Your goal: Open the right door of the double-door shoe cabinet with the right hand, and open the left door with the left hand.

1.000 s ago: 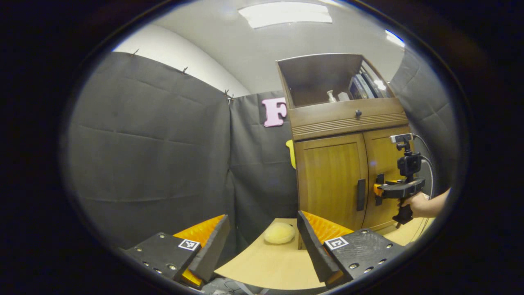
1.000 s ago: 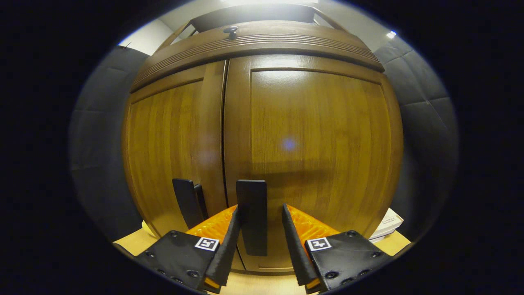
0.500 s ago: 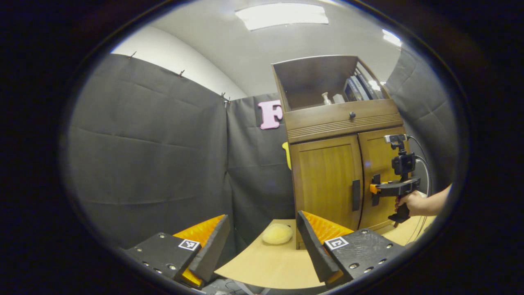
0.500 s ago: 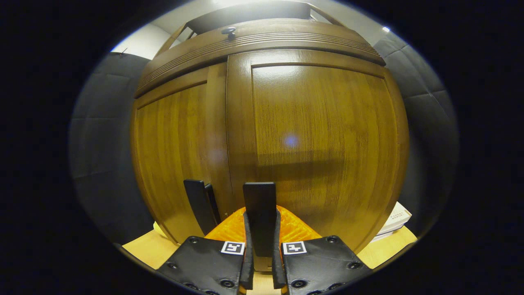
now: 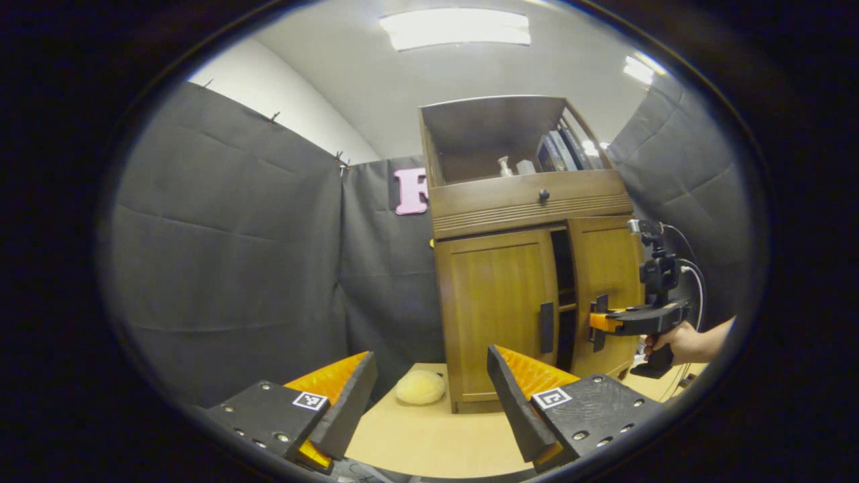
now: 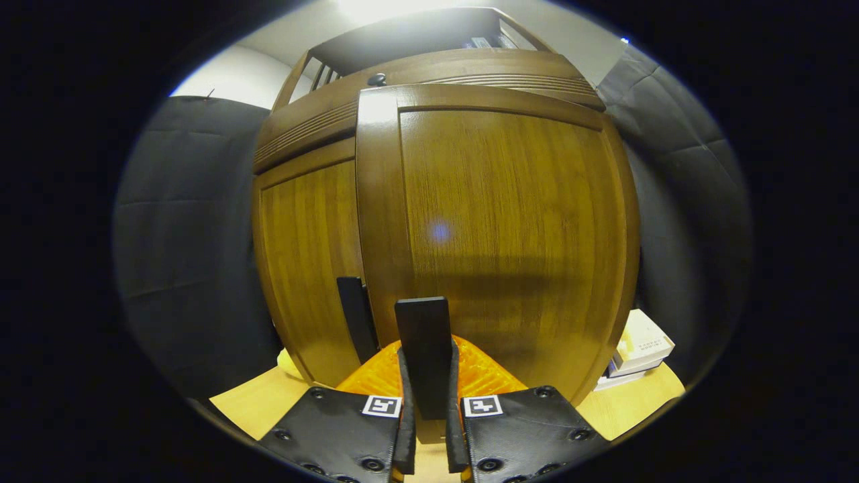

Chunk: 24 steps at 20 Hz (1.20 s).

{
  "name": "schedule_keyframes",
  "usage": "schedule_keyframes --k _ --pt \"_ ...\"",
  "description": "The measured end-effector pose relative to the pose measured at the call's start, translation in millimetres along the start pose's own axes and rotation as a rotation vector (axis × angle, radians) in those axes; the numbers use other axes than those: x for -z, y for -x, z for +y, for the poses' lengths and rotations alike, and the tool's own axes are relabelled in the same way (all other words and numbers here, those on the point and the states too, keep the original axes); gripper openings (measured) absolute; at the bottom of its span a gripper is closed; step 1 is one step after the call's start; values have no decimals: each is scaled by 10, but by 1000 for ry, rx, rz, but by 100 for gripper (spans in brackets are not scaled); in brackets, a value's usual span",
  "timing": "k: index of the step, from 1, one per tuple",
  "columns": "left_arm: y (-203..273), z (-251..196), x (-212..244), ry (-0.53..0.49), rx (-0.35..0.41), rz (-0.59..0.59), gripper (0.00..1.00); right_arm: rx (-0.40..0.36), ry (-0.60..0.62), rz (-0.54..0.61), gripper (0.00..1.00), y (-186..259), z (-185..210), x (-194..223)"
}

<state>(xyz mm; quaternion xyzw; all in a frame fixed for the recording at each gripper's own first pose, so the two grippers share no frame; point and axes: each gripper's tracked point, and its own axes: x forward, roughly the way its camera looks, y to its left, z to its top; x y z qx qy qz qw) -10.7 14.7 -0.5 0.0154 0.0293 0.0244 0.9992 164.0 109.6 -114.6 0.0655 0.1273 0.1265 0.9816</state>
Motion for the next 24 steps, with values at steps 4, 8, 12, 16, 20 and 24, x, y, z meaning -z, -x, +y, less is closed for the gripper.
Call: schedule_keyframes --k 4,8,12,16,20,24 --pt "-71 -316 45 23 61 -14 95 -10 -5 11 17 279 -92 28" --pt "-105 -610 59 32 116 -27 95 -8 -14 19 17 583 -227 53" --pt "-194 -804 59 35 168 -30 95 0 -26 24 17 812 -375 70" --pt "-215 -1116 45 46 213 -30 95 21 -39 28 17 1026 -560 86" --pt "-283 -1339 20 42 249 -33 94 47 -29 30 23 1217 -750 88" --pt "-188 -1587 32 55 286 -26 95 87 -13 34 19 1381 -954 80"
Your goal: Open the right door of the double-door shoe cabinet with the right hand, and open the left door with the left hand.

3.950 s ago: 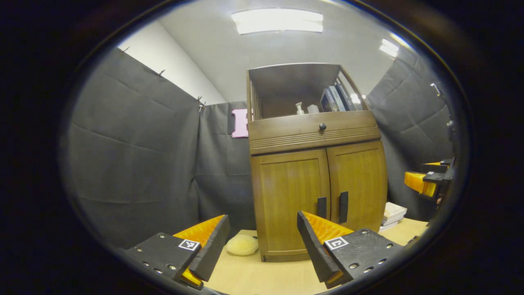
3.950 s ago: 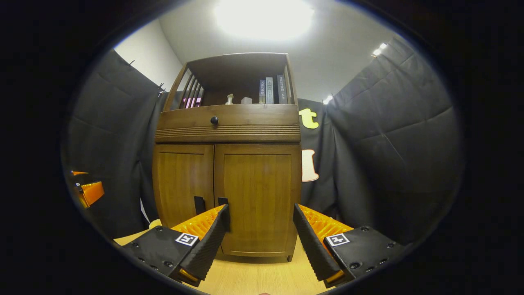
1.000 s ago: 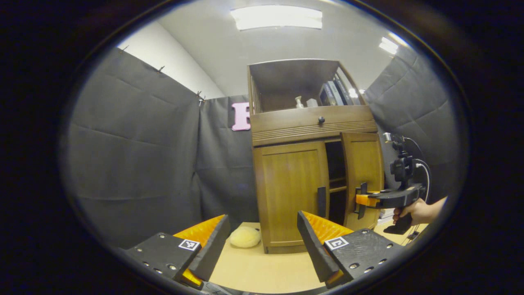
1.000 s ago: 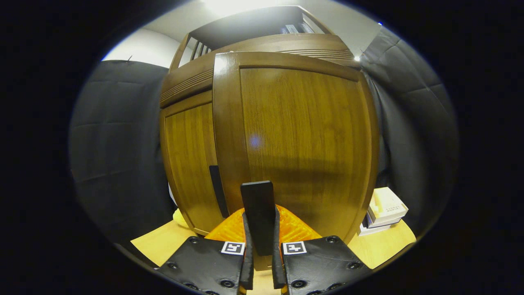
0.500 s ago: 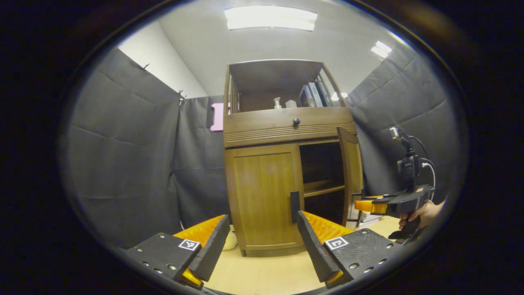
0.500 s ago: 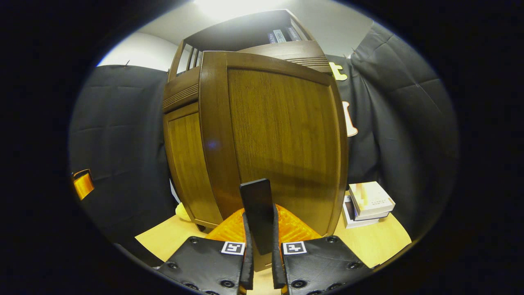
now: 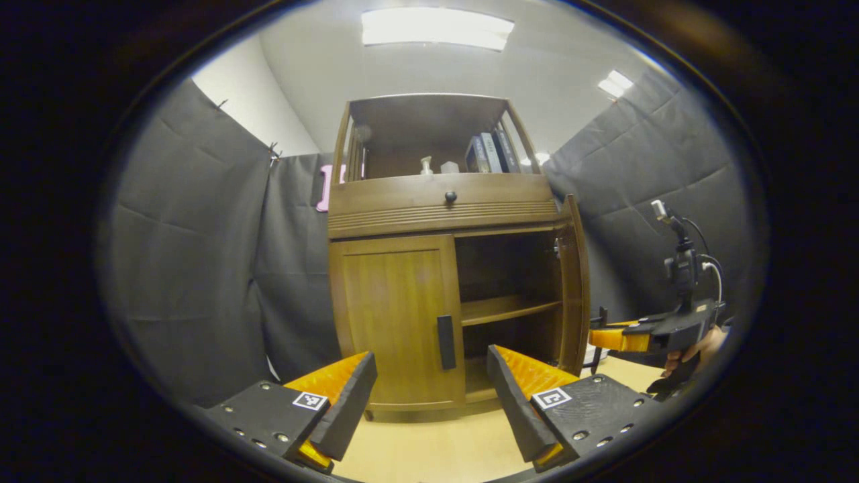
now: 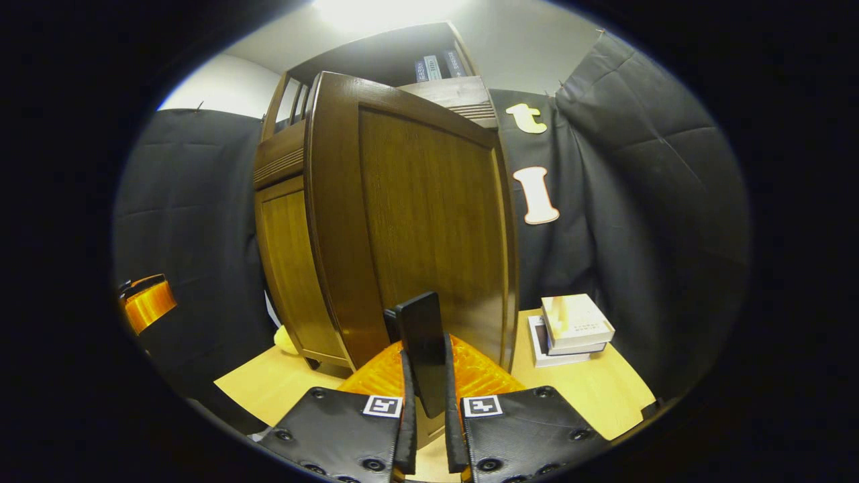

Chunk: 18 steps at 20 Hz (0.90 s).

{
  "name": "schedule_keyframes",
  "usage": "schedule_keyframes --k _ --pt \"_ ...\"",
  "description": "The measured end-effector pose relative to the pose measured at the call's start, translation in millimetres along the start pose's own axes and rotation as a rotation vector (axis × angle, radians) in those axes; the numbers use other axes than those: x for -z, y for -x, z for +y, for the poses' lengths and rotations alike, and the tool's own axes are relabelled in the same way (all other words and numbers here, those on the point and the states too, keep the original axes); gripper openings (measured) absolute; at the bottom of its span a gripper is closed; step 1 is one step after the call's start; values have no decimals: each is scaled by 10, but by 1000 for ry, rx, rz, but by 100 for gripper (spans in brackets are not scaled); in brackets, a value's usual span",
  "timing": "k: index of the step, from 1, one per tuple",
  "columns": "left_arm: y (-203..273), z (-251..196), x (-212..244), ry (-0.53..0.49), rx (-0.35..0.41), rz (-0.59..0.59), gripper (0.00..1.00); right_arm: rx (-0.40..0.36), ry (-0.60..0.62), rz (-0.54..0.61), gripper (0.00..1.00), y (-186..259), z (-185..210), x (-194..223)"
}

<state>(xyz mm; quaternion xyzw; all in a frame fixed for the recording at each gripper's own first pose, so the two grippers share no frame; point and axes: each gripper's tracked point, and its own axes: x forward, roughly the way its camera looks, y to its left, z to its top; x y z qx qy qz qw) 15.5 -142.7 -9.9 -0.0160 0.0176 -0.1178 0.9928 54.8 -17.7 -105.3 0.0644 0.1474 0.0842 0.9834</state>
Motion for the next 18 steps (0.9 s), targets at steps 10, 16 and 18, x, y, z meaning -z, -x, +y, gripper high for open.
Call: schedule_keyframes --k 10,16,18 --pt "-173 -340 -2 0 52 0 95 111 3 -12 14 213 -671 -9" --pt "-379 -424 41 5 73 1 95 213 10 -58 8 430 -1072 -81" --pt "-474 -439 58 3 77 -2 95 245 6 -76 8 555 -1182 -123"
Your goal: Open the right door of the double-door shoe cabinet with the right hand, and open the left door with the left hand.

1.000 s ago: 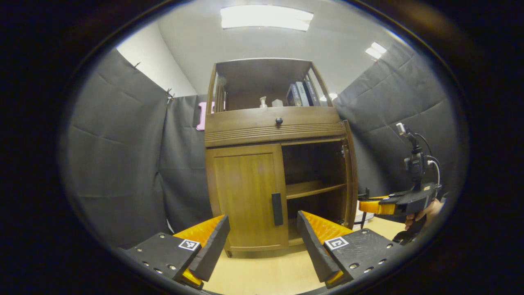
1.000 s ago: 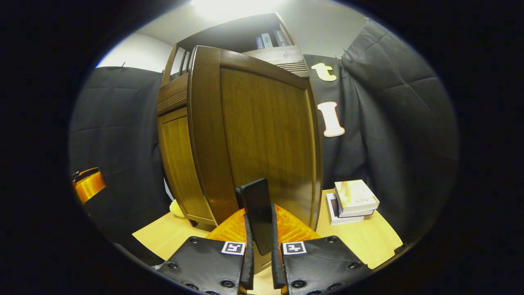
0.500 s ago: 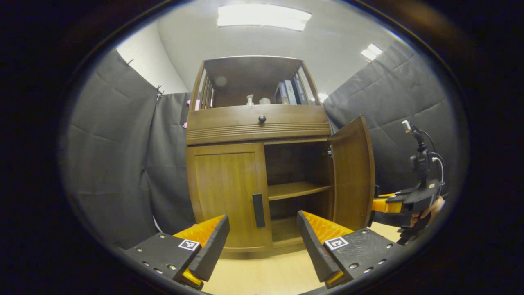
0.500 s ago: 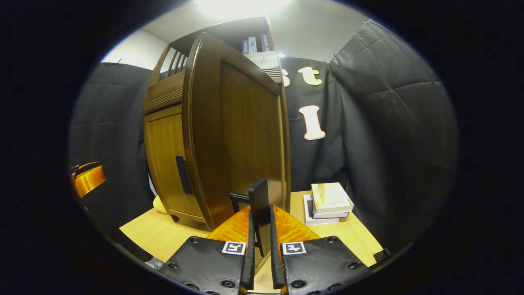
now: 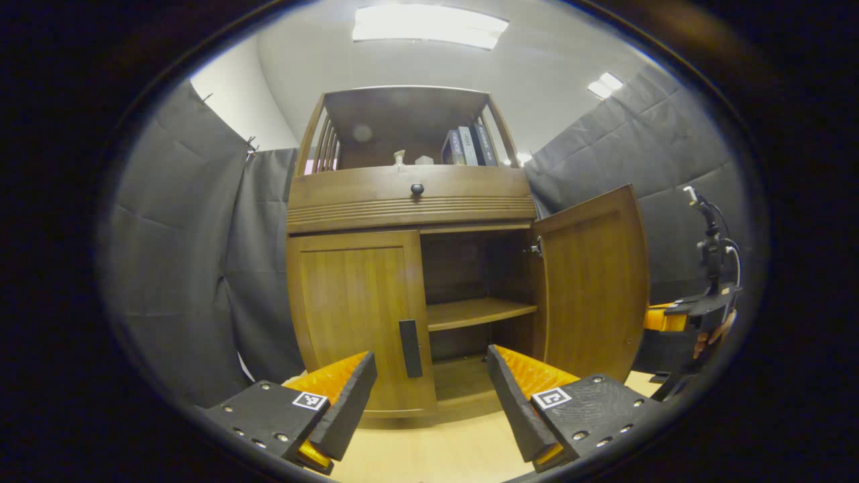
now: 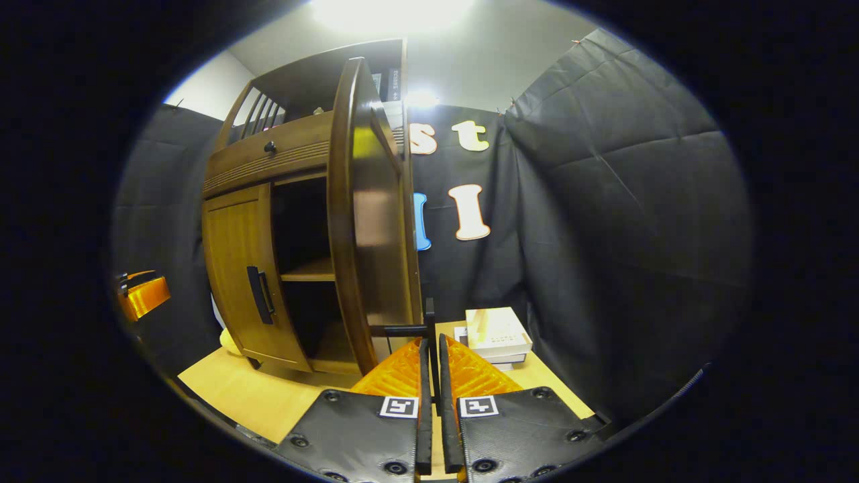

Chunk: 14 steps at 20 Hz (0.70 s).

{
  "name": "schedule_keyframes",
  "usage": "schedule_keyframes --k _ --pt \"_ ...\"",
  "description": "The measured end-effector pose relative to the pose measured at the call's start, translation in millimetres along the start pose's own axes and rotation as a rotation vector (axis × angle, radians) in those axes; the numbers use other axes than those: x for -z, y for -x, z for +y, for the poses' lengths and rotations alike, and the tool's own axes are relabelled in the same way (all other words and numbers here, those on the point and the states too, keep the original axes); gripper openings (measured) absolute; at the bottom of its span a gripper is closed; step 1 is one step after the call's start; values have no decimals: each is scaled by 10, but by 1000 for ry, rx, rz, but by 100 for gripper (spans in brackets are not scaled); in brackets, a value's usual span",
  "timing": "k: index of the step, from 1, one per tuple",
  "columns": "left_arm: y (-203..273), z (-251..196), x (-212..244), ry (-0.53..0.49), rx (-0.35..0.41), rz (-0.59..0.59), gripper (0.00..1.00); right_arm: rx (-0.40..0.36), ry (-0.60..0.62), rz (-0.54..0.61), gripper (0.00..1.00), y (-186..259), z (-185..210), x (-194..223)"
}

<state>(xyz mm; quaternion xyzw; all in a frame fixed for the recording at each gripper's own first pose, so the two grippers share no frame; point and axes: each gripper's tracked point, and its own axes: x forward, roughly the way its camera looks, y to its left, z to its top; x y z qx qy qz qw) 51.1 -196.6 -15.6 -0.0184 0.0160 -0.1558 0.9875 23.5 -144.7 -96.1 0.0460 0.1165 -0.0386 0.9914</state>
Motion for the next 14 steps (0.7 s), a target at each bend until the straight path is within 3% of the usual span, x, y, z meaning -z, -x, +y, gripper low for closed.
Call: schedule_keyframes --k 5,6,7,9,11,14 --pt "-341 44 60 5 1 -24 95 56 -19 -68 8 393 -258 -261" --pt "-423 56 60 14 0 -27 95 72 -9 -81 0 462 -315 -296" --pt "-514 84 50 24 -2 -30 95 75 -3 -88 8 541 -332 -328" --pt "-685 165 75 26 -19 -34 95 88 11 -88 8 707 -344 -365" --pt "-865 236 126 25 -38 -31 94 73 24 -82 23 841 -297 -344" --pt "-1186 293 209 30 -53 -28 95 98 31 -80 96 980 -381 -283"
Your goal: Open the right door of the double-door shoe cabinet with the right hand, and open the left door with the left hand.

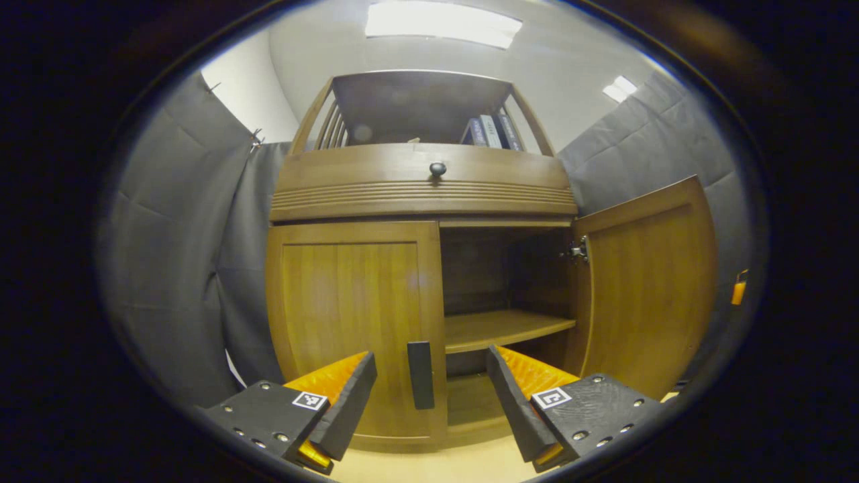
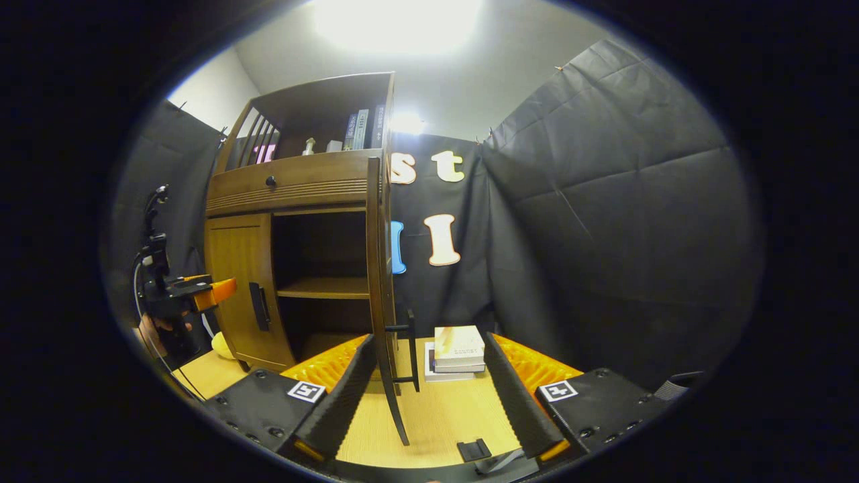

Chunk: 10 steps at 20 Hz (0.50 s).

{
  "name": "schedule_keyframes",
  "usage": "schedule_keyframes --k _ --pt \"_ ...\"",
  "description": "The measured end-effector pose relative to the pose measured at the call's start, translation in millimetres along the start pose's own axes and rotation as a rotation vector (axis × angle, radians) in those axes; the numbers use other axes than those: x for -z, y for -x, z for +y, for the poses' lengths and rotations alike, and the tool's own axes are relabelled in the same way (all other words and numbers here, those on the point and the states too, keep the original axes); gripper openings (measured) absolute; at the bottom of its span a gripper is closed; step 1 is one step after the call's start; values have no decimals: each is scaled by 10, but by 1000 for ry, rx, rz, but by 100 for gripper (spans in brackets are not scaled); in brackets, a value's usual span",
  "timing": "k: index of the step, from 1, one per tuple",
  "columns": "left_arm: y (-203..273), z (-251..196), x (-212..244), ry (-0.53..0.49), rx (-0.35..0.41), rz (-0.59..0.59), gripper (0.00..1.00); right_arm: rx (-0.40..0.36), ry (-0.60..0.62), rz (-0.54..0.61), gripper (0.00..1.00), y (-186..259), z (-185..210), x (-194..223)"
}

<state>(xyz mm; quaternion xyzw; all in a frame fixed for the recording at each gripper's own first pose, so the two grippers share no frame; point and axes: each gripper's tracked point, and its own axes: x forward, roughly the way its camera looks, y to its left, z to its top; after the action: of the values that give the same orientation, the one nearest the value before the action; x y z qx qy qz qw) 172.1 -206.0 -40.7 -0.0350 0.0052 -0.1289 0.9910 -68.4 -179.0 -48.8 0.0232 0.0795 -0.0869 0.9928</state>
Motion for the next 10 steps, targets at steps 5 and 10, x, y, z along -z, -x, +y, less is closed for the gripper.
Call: schedule_keyframes --k 5,10 --pt "-469 72 310 -39 -24 31 95 57 -10 32 95 218 -153 124" --pt "-815 152 640 -6 -43 94 95 115 1 46 93 366 -338 163"
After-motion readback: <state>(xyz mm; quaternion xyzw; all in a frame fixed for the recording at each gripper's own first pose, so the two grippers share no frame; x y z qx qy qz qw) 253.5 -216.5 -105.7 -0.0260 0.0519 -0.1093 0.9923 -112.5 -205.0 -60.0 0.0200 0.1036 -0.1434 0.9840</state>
